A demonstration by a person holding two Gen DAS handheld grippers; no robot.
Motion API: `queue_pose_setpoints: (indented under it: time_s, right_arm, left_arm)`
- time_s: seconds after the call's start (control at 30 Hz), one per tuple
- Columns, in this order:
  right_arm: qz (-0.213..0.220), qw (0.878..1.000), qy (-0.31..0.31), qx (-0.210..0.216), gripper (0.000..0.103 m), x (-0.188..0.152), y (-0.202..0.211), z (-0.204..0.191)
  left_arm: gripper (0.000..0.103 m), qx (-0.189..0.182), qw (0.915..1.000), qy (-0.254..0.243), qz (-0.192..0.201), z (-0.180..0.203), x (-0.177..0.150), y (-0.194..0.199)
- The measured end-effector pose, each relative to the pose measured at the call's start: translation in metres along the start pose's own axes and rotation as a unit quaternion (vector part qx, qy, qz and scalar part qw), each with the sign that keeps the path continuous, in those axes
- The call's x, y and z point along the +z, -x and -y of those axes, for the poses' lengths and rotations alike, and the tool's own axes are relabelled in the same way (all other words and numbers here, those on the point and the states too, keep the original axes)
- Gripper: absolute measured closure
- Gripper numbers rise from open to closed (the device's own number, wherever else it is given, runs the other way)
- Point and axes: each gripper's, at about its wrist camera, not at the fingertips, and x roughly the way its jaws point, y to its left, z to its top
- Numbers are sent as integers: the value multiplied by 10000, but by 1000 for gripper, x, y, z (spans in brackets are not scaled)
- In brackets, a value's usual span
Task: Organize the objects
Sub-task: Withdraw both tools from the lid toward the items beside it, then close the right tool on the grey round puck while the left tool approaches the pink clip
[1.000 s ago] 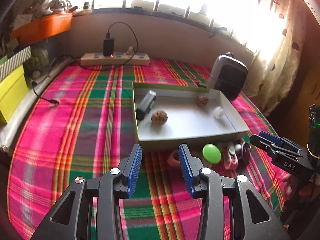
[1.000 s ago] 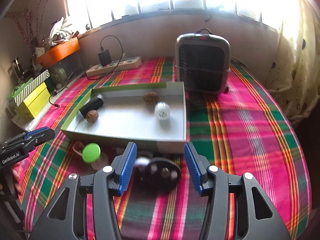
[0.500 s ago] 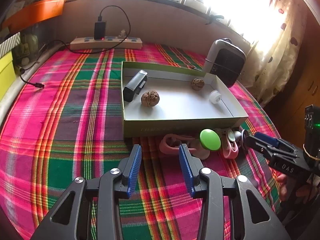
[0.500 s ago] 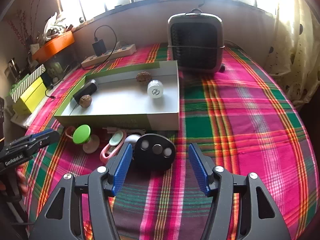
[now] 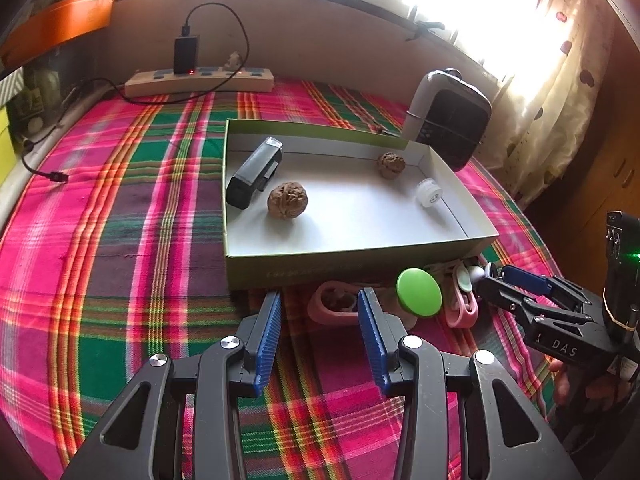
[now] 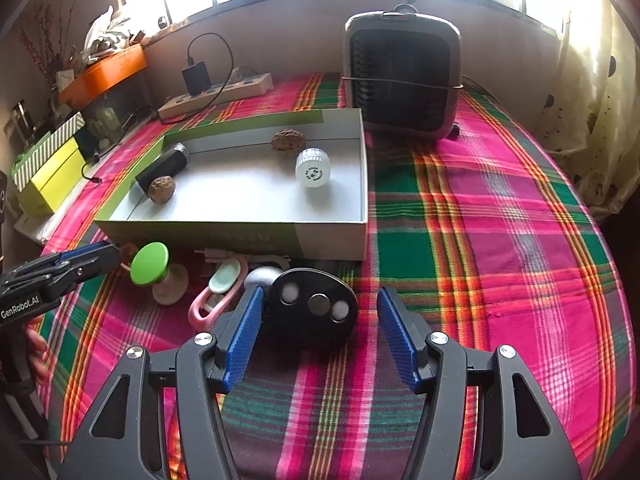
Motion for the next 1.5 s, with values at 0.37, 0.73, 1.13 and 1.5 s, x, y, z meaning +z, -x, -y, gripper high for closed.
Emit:
queue_pose_setpoints:
  time_s: [0.37, 0.73, 1.13, 1.5]
  right_arm:
    - [-15, 9999, -118, -123, 43, -4, 6, 10]
    - [9, 9998, -80, -203, 44, -11, 13, 16]
    - [27, 9994, 186, -273, 44, -12, 13, 11]
    - [-64, 9994, 139, -325, 55, -11, 5, 13]
  left_arm:
    - [66, -167, 9998, -78, -98, 4, -4, -3]
    - [66, -395, 9987, -270, -196, 18, -15, -1]
    - [66, -105, 9995, -255, 126, 8, -6, 15]
    - [66, -148, 9996, -230, 56, 2, 5, 3]
